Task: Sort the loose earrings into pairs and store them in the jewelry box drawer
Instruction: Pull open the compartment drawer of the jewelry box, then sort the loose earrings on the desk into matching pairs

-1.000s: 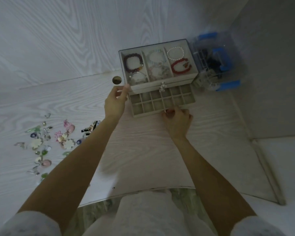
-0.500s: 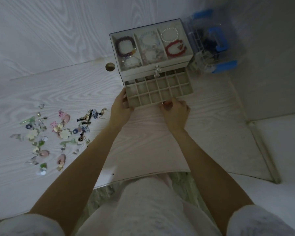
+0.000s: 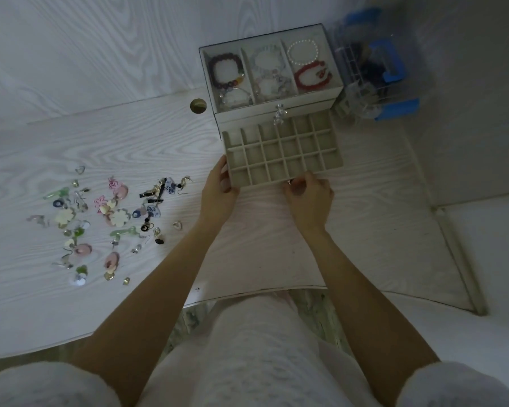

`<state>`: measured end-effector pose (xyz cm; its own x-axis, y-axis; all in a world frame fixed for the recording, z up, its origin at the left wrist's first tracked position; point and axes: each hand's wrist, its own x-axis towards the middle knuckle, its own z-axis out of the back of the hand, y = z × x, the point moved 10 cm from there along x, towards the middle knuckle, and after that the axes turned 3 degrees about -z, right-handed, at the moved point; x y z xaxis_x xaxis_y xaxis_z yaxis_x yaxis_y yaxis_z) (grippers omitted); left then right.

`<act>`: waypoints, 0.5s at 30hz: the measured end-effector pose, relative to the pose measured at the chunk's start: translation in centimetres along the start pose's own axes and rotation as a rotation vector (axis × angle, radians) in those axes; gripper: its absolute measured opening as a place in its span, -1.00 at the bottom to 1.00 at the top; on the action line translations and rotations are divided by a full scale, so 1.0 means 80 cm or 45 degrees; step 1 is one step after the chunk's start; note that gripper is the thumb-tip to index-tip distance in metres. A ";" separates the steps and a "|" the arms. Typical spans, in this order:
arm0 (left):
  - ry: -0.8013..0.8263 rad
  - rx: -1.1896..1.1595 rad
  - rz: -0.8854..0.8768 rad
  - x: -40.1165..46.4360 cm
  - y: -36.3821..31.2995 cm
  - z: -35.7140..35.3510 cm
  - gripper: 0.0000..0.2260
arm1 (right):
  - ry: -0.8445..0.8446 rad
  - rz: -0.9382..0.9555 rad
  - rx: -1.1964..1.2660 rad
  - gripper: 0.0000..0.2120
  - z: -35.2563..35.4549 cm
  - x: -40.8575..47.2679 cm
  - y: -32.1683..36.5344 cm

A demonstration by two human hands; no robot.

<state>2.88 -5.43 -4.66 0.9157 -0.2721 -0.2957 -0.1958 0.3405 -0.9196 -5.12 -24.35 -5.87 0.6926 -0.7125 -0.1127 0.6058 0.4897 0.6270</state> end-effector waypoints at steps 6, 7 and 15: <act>-0.032 -0.063 0.020 -0.005 0.005 -0.002 -0.48 | 0.055 0.031 0.034 -0.80 -0.002 -0.002 -0.003; -0.046 -0.084 0.055 -0.004 0.010 0.002 -0.50 | 0.056 0.032 0.002 -0.77 0.000 -0.004 -0.002; -0.419 0.370 -0.260 -0.085 -0.018 0.127 -0.76 | 0.199 0.614 0.046 -0.88 0.014 -0.076 0.100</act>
<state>0.53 5.09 1.29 0.9968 -0.0767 0.0243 0.0633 0.5601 -0.8260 -4.92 -16.64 0.73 0.9422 -0.3243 0.0843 0.1902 0.7247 0.6623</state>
